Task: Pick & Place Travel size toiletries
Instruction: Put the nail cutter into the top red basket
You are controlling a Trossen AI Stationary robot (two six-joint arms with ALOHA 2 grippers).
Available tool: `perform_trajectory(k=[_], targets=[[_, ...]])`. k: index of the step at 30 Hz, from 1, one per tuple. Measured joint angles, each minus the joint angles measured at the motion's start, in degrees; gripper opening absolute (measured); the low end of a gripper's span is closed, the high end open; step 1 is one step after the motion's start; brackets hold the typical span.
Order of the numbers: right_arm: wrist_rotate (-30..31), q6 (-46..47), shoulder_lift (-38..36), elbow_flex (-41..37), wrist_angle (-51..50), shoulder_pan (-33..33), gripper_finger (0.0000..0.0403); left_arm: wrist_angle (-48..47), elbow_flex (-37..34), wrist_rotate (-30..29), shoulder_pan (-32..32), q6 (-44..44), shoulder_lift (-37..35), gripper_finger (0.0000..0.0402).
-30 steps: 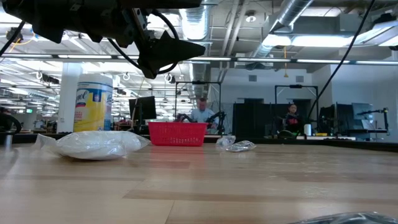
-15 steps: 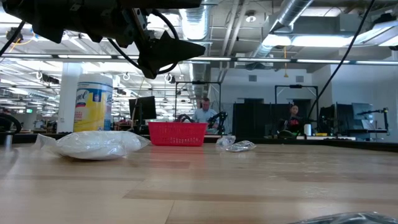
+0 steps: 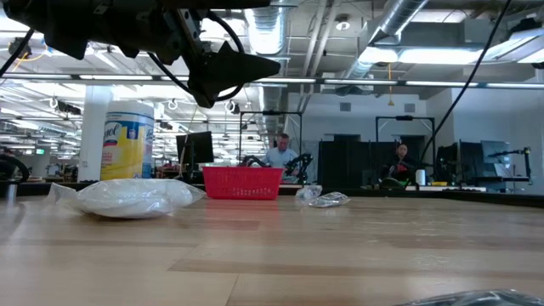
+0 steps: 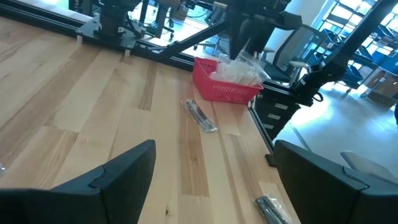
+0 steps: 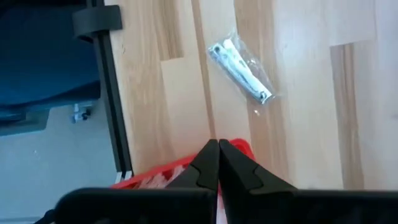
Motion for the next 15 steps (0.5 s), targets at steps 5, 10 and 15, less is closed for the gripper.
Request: perform_trajectory(k=[5, 10, 15], targets=[[-1.53, -2.16, 2.14, -0.02, 0.92, -2.22, 0.0001, -0.09, 0.0, 0.47, 0.0, 0.0, 0.0, 0.0319], [-6.41, -9.61, 4.53, -0.02, 1.41, -4.76, 0.0007, -0.17, 0.0, 1.57, 0.0, -0.13, 0.0, 0.0319], [-7.8, -20.37, 5.95, 0.0, 2.66, -7.26, 0.0008, -0.25, 0.0, 1.57, 0.0, -0.15, 0.0, 0.0319]])
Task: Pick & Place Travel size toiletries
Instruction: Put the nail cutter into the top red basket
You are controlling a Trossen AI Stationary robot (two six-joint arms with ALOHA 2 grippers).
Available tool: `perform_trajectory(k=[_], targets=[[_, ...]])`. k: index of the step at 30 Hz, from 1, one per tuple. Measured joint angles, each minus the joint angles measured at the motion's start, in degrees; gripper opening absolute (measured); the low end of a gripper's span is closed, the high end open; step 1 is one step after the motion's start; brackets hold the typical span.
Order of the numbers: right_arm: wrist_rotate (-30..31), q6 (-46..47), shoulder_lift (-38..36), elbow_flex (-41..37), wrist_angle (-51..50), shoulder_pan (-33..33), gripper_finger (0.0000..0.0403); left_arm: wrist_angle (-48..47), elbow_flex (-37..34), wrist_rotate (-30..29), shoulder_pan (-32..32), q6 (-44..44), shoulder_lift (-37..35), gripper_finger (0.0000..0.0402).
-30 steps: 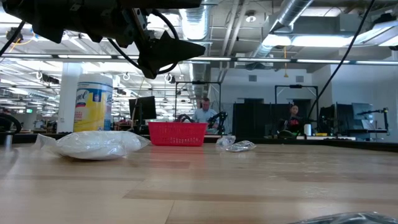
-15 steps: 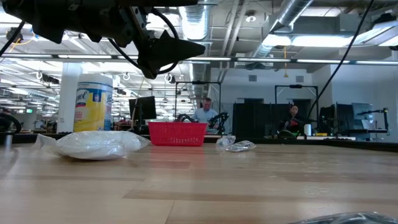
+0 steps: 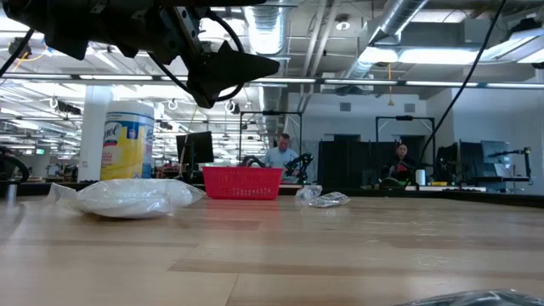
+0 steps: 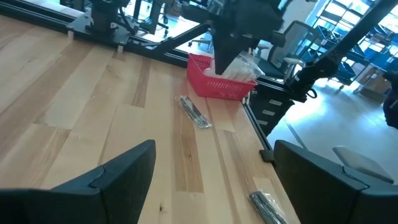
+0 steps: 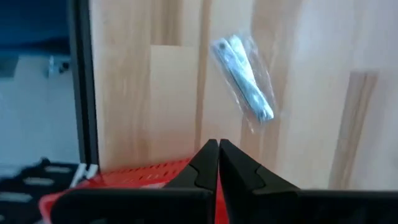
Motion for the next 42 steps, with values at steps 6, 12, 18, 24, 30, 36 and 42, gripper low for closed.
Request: perform_trajectory(k=[6, 12, 18, 24, 30, 36, 42], targets=[[0.21, -12.01, 0.05, 0.03, 4.58, -2.33, 0.0008, -0.03, 0.0, -0.02, -0.11, -0.5, 0.0, 0.0319], [0.48, -12.14, 0.05, -0.56, 5.08, -3.89, 0.0011, -0.35, 0.0, -0.02, -0.34, -1.55, 0.0, 0.0319], [0.91, -8.58, 0.05, -2.3, 4.73, -4.39, 0.0055, -0.47, -0.03, -0.04, -0.68, -1.62, 0.0, 0.0319], [1.72, -8.96, 0.05, -4.18, 4.79, -3.21, 0.0109, -0.47, -0.04, -0.04, -0.68, -1.79, 0.0, 0.0319], [3.69, -8.26, 0.05, -5.82, 5.97, -3.15, 0.0171, -0.46, -0.04, -0.06, -0.68, -1.78, 0.0, 0.0319], [3.69, -8.11, 0.05, -7.28, 7.53, -3.1, 0.0224, -0.45, -0.04, -0.07, -0.66, -1.78, 0.0, 0.0319], [4.1, -8.11, 0.05, -7.3, 9.4, -3.1, 0.0239, -0.45, -0.04, -0.07, -0.63, -1.77, 0.0, 0.0319]])
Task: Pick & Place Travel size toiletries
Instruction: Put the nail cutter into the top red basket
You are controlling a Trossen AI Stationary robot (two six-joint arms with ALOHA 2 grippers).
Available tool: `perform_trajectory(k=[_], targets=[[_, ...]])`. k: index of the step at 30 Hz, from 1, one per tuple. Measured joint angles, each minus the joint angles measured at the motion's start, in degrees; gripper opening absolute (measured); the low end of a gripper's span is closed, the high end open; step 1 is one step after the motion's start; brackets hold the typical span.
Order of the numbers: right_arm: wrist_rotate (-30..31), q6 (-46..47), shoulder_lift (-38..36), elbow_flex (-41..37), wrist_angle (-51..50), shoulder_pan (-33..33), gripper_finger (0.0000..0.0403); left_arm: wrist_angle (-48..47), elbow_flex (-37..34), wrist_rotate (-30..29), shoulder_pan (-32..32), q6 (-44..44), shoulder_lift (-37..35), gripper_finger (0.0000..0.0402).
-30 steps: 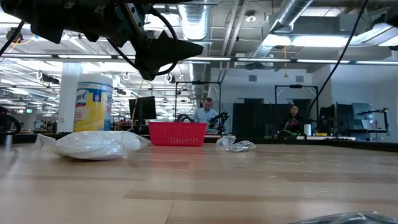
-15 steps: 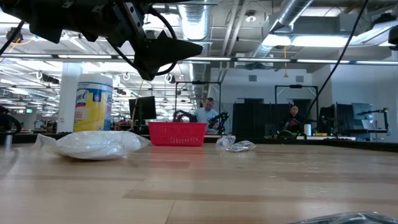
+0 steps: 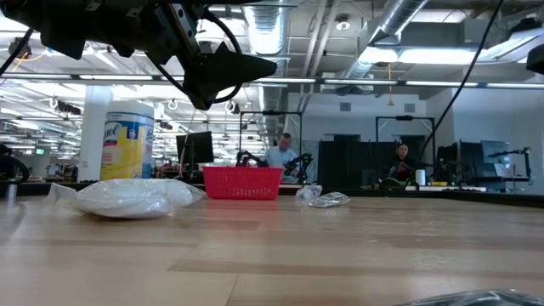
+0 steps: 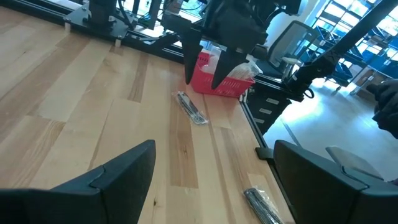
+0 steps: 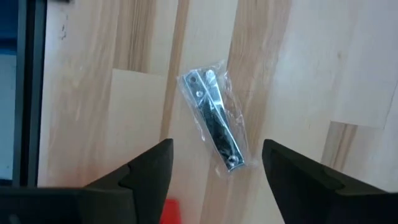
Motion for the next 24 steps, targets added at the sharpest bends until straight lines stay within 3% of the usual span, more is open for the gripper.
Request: perform_trajectory(k=[24], targets=[[3.91, -0.61, 0.0, 0.0, 1.45, 0.37, 0.0214, 0.0, 0.0, -0.02, 0.0, 0.0, 0.0, 0.0319]])
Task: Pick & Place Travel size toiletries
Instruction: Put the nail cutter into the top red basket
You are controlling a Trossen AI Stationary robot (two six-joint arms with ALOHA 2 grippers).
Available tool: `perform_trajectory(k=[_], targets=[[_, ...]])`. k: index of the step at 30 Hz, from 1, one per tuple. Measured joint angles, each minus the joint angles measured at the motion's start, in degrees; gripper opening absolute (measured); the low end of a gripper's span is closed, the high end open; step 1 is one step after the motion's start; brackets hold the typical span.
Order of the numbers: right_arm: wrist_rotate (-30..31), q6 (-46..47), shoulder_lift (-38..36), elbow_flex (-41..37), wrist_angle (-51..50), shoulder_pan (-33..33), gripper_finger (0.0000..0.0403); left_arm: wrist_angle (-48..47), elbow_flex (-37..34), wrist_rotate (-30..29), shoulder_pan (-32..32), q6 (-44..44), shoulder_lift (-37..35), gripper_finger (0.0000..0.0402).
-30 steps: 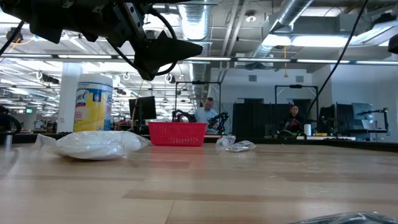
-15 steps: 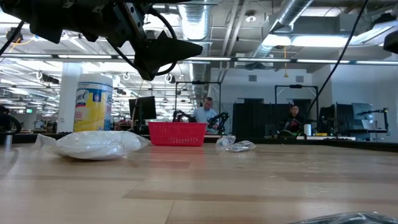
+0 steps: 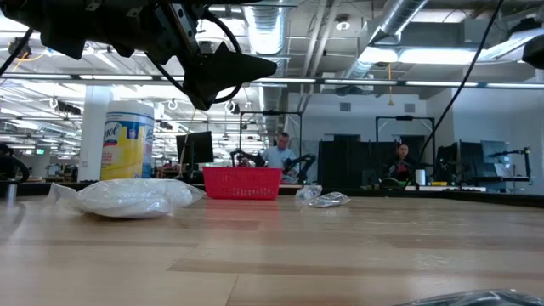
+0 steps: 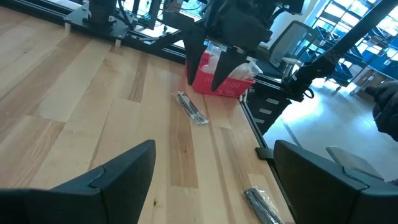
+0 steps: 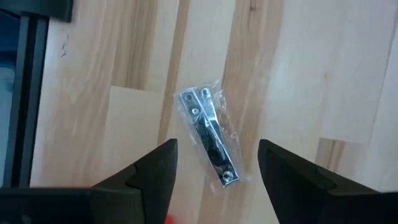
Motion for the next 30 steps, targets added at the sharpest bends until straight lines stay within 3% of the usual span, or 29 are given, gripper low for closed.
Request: perform_trajectory(k=[10, 14, 30], targets=[[-0.15, 4.01, 0.04, -4.21, -0.04, -0.29, 0.0194, 0.0, 0.0, -0.03, -0.33, -0.02, 0.0, 0.0319], [-0.04, 1.48, 0.04, -4.17, 3.51, -0.4, 0.0192, 0.02, 0.0, -0.01, -0.03, -0.01, 0.0, 0.0319], [-1.53, 0.43, 6.01, -4.17, 3.73, -0.57, 0.0245, 0.02, 0.0, -0.02, -0.23, -0.02, 0.0, 0.0319]])
